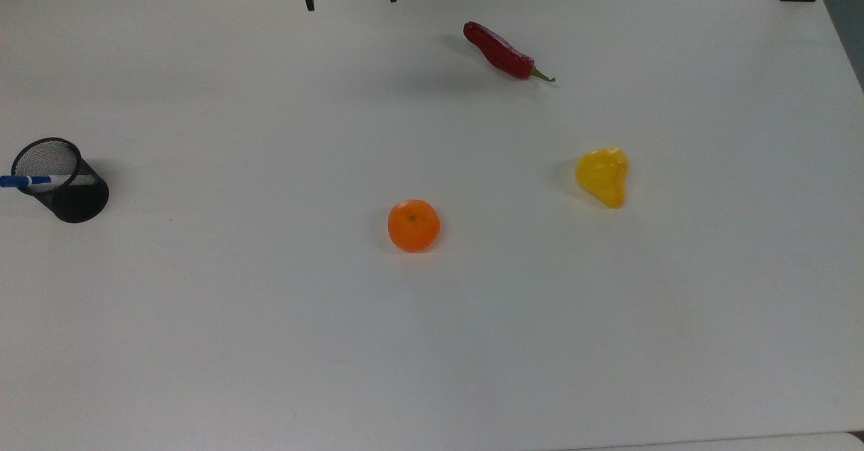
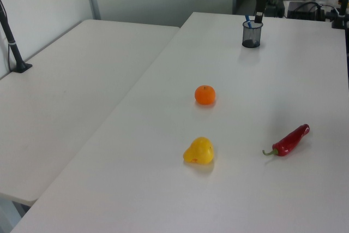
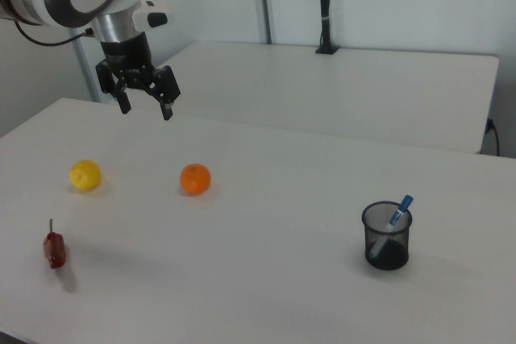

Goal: Place marker

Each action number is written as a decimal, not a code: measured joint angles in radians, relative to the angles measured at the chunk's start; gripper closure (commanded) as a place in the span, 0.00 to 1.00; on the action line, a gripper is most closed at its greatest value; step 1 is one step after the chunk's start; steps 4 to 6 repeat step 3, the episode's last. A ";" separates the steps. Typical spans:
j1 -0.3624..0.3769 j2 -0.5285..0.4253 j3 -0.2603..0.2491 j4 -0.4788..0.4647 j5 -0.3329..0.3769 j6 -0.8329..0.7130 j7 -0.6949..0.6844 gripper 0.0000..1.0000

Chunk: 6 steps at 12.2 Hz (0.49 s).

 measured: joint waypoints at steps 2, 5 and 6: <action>0.000 0.000 -0.004 0.002 0.000 0.000 0.004 0.00; 0.000 0.000 -0.004 0.002 0.000 0.000 0.004 0.00; 0.000 0.000 -0.004 0.002 0.000 0.000 0.004 0.00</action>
